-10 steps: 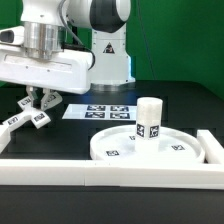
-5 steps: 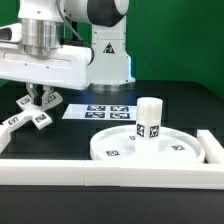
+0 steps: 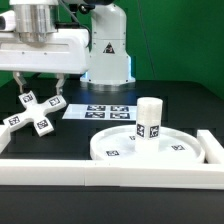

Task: Assemble round table

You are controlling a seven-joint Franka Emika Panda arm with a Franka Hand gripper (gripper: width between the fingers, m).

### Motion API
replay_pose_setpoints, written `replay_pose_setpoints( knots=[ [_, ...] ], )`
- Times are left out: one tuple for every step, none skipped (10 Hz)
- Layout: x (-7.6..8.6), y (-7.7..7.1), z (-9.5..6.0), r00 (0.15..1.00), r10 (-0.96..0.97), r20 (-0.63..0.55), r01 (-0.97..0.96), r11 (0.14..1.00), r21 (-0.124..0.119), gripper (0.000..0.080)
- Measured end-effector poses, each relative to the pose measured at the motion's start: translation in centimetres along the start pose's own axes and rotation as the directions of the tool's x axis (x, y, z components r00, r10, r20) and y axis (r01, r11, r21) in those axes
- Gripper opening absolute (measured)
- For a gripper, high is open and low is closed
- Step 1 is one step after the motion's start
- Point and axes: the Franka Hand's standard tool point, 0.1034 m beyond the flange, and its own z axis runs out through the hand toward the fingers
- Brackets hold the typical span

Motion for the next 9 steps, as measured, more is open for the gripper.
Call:
replay_pose_setpoints(
  knots=[
    [0.0, 0.0, 0.0, 1.000, 0.000, 0.000, 0.000, 1.000, 0.000, 0.0633],
    [-0.1, 0.1, 0.1, 1.000, 0.006, 0.011, -0.006, 1.000, 0.005, 0.0633],
    [0.1, 0.3, 0.1, 0.997, 0.044, 0.061, -0.046, 0.998, 0.033, 0.0646],
    [0.9, 0.3, 0.1, 0.992, 0.080, 0.101, -0.085, 0.995, 0.052, 0.0649],
    [1.3, 0.5, 0.4, 0.987, 0.082, 0.137, -0.091, 0.994, 0.060, 0.0649],
    [1.3, 0.8, 0.8, 0.976, 0.085, 0.200, -0.102, 0.992, 0.075, 0.0649],
    [1.7, 1.3, 1.2, 0.968, 0.083, 0.237, -0.105, 0.991, 0.082, 0.0649],
    [2.0, 1.3, 1.3, 0.969, 0.082, 0.234, -0.103, 0.991, 0.080, 0.0649],
    [1.9, 1.3, 1.3, 0.968, 0.081, 0.236, -0.103, 0.992, 0.079, 0.0649]
  ],
)
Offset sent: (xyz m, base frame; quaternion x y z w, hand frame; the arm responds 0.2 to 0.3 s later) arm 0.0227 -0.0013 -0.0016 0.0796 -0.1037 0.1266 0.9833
